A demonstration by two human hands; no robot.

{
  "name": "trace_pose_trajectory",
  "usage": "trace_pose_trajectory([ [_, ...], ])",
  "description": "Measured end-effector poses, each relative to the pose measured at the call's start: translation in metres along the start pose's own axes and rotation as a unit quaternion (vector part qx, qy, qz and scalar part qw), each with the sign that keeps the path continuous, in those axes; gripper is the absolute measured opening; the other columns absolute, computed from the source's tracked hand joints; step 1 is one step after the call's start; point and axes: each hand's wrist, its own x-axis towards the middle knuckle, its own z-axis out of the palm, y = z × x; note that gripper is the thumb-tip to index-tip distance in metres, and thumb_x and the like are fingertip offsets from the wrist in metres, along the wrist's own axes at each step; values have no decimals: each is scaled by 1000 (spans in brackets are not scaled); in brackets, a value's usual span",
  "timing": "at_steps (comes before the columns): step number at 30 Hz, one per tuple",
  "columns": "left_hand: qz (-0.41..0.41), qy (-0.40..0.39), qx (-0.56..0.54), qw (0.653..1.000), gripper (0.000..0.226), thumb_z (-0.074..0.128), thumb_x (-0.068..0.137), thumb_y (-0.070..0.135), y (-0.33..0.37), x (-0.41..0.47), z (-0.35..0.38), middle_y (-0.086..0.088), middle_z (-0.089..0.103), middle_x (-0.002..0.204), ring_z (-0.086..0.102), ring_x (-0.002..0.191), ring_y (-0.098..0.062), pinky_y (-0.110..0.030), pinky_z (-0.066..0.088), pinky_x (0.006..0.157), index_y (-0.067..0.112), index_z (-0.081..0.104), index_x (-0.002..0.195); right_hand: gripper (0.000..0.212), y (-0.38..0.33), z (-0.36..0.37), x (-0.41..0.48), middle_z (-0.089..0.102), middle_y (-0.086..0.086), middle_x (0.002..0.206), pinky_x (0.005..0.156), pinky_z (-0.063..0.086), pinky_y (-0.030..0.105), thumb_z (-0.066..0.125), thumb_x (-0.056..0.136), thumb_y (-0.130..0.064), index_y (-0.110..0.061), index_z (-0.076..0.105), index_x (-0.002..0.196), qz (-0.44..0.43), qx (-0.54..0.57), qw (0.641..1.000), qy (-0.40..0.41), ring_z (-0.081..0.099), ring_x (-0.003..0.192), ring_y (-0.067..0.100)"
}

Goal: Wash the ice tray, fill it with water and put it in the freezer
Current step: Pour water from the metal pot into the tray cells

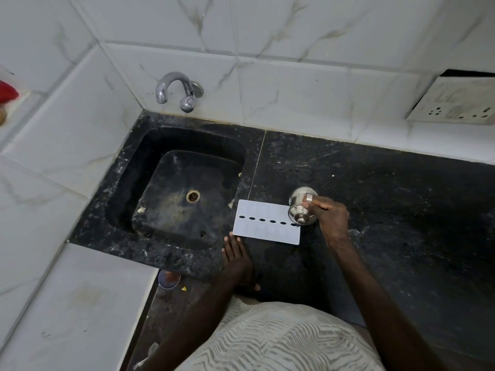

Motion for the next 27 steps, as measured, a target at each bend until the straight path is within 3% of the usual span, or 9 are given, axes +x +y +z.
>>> trace_pose_trajectory([
  [5,-1,9,-5,1000,169,94,58,61,-1,4,5,-38,-45,148,-35,145,-54,-63,-10,123,-13,-27,151,28,-3,1,0,79,-3,95,87,59,30,86,76,0,-12,81,100,7,6,1000,1,75,90,14],
  [10,-3,10,-5,1000,169,95,59,59,-1,5,6,-39,-39,154,-35,146,-54,-63,-9,123,-13,-27,151,27,-5,1,-1,78,-8,91,80,58,26,84,77,1,-11,80,101,6,7,1000,-4,74,85,9],
  [18,7,-6,-12,1000,167,95,62,55,-3,7,5,-34,-52,142,-43,140,-51,-62,-12,125,-10,-32,150,29,-7,1,-3,78,-3,95,87,60,29,85,76,3,-7,79,103,-5,3,1000,-7,75,91,15],
  [27,13,15,-10,1000,170,94,58,62,-5,8,8,-39,-39,154,-36,145,-54,-64,-7,125,-13,-27,152,24,-7,3,-1,79,4,96,79,61,29,84,79,0,-5,80,102,20,11,1000,13,75,85,15],
])
